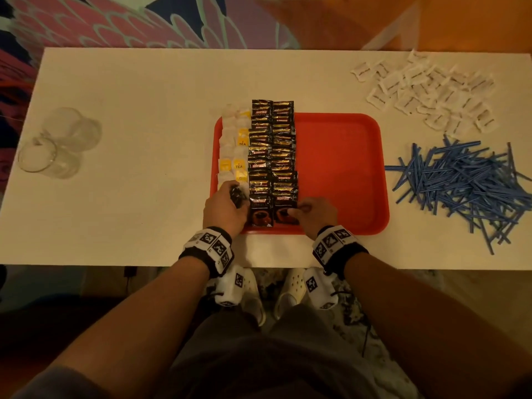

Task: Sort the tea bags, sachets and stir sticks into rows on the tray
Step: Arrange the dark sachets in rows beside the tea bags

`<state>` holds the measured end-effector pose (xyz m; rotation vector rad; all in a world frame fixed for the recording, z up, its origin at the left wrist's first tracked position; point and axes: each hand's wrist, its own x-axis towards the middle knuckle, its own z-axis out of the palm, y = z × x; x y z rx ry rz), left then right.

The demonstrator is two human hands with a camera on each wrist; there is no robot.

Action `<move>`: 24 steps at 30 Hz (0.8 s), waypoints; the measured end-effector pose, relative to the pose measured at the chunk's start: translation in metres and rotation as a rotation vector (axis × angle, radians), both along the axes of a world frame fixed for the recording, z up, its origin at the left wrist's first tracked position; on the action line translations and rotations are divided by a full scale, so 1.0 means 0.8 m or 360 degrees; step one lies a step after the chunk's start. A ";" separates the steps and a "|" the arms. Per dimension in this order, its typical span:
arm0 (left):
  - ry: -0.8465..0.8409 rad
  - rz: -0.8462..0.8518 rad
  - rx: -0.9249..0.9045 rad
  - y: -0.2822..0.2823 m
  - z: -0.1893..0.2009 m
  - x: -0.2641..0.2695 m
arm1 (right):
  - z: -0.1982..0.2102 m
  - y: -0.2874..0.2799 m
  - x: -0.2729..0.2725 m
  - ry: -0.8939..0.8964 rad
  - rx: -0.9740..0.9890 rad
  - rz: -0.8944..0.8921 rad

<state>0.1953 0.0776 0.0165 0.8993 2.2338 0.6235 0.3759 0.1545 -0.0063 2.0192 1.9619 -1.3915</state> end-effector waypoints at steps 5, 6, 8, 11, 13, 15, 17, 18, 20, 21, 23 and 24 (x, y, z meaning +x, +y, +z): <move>0.0033 -0.0028 -0.0056 0.002 -0.006 0.007 | -0.011 -0.002 -0.014 -0.0039 -0.0043 -0.0126; 0.0025 -0.0032 -0.0065 0.003 -0.008 0.008 | -0.012 -0.003 -0.015 -0.0030 -0.0052 -0.0175; 0.0029 -0.0040 -0.0059 0.005 -0.011 0.009 | -0.014 -0.005 -0.013 -0.0022 -0.0067 -0.0226; 0.0018 -0.0057 -0.0035 0.006 -0.016 0.011 | -0.012 -0.007 -0.008 0.0043 -0.0075 -0.0259; 0.0011 -0.0074 -0.0023 0.006 -0.018 0.011 | -0.011 -0.007 -0.006 0.0056 -0.0073 -0.0278; 0.0013 -0.0070 -0.0005 0.007 -0.018 0.010 | -0.008 -0.007 -0.004 0.0060 -0.0068 -0.0283; 0.0001 -0.0048 -0.0002 0.008 -0.018 0.009 | -0.007 -0.008 -0.001 0.0058 -0.0057 -0.0265; -0.0011 -0.0037 -0.0014 0.007 -0.018 0.008 | -0.007 -0.008 0.000 0.0054 -0.0049 -0.0259; -0.0025 -0.0037 -0.0043 0.007 -0.019 0.007 | -0.006 -0.010 0.002 0.0060 -0.0043 -0.0257; -0.0031 -0.0051 -0.0051 0.007 -0.020 0.007 | -0.007 -0.011 0.001 0.0066 -0.0035 -0.0258; -0.0022 -0.0085 -0.0060 0.007 -0.021 0.011 | -0.007 -0.012 -0.002 0.0078 -0.0013 -0.0246; -0.0003 -0.0098 -0.0065 0.006 -0.022 0.013 | -0.007 -0.013 -0.004 0.0080 0.0002 -0.0229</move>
